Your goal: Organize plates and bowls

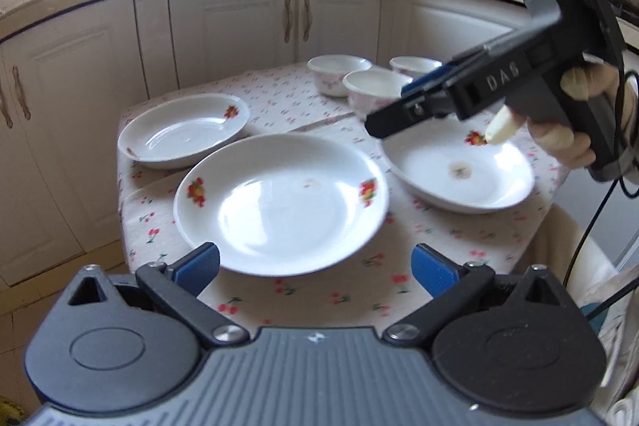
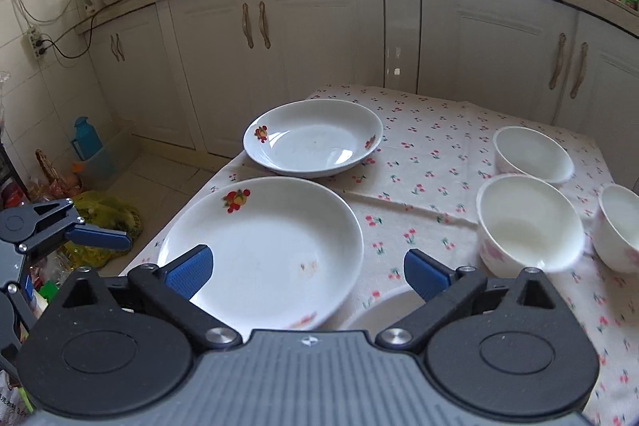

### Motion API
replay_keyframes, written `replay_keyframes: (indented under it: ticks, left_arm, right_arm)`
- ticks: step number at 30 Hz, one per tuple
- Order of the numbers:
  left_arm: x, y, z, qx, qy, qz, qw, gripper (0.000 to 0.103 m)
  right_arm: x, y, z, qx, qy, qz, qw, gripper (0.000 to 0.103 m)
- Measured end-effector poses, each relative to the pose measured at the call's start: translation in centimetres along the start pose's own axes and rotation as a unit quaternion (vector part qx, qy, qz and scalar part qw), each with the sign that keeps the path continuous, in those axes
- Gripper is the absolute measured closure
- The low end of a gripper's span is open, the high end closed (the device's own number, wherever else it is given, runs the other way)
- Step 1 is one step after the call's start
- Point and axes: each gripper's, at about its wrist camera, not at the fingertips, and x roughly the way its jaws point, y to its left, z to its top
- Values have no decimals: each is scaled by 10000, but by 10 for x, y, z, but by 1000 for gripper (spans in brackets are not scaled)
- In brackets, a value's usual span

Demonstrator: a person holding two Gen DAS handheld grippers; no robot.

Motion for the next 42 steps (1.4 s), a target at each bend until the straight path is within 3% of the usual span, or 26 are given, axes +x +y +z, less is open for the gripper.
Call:
replay_keyframes:
  ticks: [9,14,17,25,42]
  left_arm:
    - [1,-44,7,53,-85,4,10000,1]
    - [15,-70,5,-3,61,-382,9993,1]
    - [28,-83,0,-84,139,-413,9990,1]
    - [52,-107,-2,30,313,-251,9992,1]
    - [93,-122,0,-46,277,-391,9988,1]
  right_arm:
    - [-52,-25,-39,257,-211,-245,9991,0]
    - [-76,-41,-64,383,-292,-504,9976,0]
    - [-83,-53,-78,526,-222,-573,9967,0]
    - [-93,-73,-103,710,-106,-820,9940,0]
    - [-80,-85,-121,1153,-196,-918,9889,0]
